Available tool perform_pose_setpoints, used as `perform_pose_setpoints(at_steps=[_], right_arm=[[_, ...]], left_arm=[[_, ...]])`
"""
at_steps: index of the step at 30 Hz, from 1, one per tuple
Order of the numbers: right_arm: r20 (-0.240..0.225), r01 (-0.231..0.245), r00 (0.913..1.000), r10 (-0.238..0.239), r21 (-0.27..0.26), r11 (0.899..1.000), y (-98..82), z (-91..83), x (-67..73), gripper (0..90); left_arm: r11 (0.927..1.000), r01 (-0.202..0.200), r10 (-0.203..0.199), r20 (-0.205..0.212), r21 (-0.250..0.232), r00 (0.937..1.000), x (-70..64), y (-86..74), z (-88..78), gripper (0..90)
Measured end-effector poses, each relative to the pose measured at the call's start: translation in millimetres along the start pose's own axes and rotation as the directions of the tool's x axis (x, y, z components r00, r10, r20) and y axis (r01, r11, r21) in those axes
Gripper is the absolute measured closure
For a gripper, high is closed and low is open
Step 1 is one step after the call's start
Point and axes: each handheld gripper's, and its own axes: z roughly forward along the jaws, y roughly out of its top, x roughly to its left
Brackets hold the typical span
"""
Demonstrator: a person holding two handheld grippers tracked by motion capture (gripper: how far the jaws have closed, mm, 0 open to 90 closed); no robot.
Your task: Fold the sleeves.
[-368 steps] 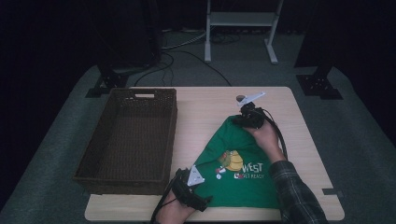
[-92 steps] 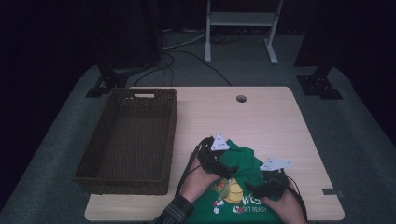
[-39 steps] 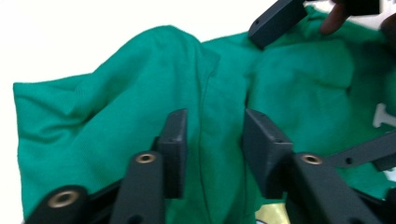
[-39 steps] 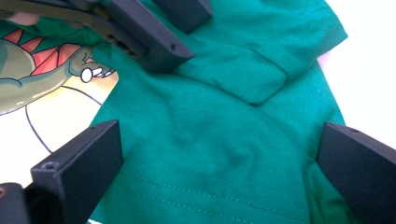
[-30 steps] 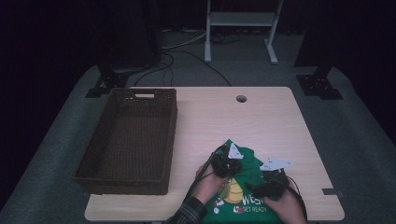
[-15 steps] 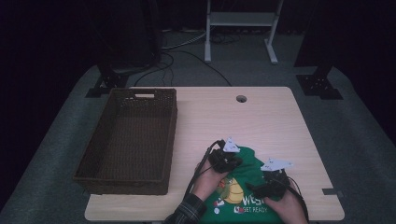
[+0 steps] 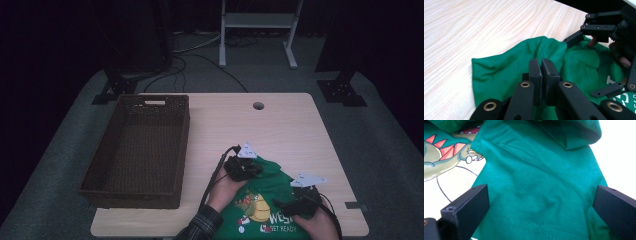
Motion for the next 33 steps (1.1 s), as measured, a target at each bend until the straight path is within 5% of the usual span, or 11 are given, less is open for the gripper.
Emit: perform_pose_setpoints(at_steps=[33], right_arm=[[0.014,-0.013,0.9998,0.013,0.001,1.0,-14.4,-14.6,-9.7,0.0]], left_arm=[[0.9989,0.006,-0.007,-0.016,-0.046,0.9998,10.2,14.9,-14.3,87.4]])
